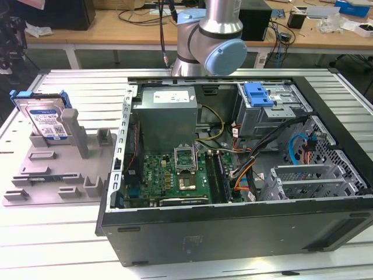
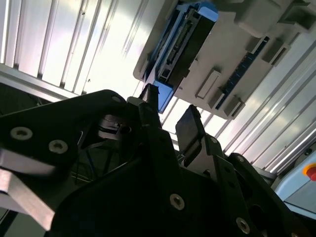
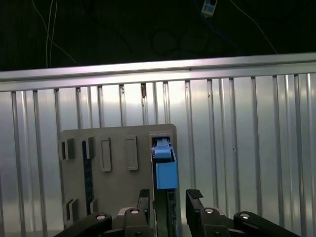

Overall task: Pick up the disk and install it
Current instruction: 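Pick up the disk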

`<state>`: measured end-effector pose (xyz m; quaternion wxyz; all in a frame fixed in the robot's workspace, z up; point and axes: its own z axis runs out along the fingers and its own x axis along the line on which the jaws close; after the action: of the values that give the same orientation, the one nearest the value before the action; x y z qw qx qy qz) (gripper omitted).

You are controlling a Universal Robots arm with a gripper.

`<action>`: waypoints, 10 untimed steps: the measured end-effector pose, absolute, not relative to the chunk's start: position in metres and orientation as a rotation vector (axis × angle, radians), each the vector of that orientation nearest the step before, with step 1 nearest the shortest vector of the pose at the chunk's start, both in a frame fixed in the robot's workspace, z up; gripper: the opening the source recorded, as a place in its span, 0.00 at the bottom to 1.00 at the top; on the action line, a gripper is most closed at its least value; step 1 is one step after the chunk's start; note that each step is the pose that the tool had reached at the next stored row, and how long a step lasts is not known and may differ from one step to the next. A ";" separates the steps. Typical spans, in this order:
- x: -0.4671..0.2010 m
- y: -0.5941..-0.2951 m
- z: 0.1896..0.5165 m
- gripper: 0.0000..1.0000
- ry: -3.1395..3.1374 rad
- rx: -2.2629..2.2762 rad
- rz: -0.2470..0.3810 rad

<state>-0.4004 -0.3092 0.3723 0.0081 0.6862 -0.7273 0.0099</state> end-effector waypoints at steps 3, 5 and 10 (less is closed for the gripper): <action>-0.402 -0.309 0.370 0.42 -2.273 2.145 0.031; -0.402 -0.309 0.367 0.42 -2.273 2.145 0.031; -0.402 -0.309 0.360 0.42 -2.273 2.145 0.031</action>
<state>-0.4018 -0.3092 0.3599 0.0081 0.6862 -0.7273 0.0099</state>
